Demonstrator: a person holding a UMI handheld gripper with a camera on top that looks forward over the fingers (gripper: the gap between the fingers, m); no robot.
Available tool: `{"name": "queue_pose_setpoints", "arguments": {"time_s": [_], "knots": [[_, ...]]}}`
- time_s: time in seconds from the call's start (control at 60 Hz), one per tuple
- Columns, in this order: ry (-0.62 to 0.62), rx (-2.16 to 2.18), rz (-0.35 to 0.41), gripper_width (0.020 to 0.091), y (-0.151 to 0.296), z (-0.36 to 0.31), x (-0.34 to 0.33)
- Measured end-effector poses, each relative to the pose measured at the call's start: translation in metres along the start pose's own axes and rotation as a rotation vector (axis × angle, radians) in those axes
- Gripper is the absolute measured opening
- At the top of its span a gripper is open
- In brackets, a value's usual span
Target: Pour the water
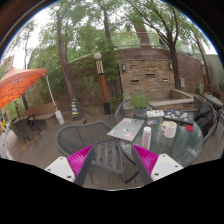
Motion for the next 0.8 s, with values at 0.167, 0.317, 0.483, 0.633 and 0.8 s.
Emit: {"name": "queue_pose_setpoints", "arguments": {"time_s": [0.167, 0.317, 0.483, 0.633, 0.8], "knots": [[-0.056, -0.024, 0.045, 0.0825, 0.003, -0.008, 0.016], [-0.11, -0.043, 0.079, 0.0823, -0.001, -0.043, 0.034], [-0.231, -0.031, 0.08, 0.0803, -0.026, -0.008, 0.068], [-0.342, -0.046, 0.116, 0.0805, -0.037, 0.072, 0.132], [-0.387, -0.069, 0.145, 0.0811, -0.054, 0.145, 0.227]]}}
Point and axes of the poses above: the point between the fingertips, and its own axes, seen from behind it with the camera up: z to the right, y up, x forward, the way the camera looks, the point moved 7 cm from there along -x, backward, against the way the camera looks, and after that the axes turned 1 degree about -y, right-handed, at the moved point
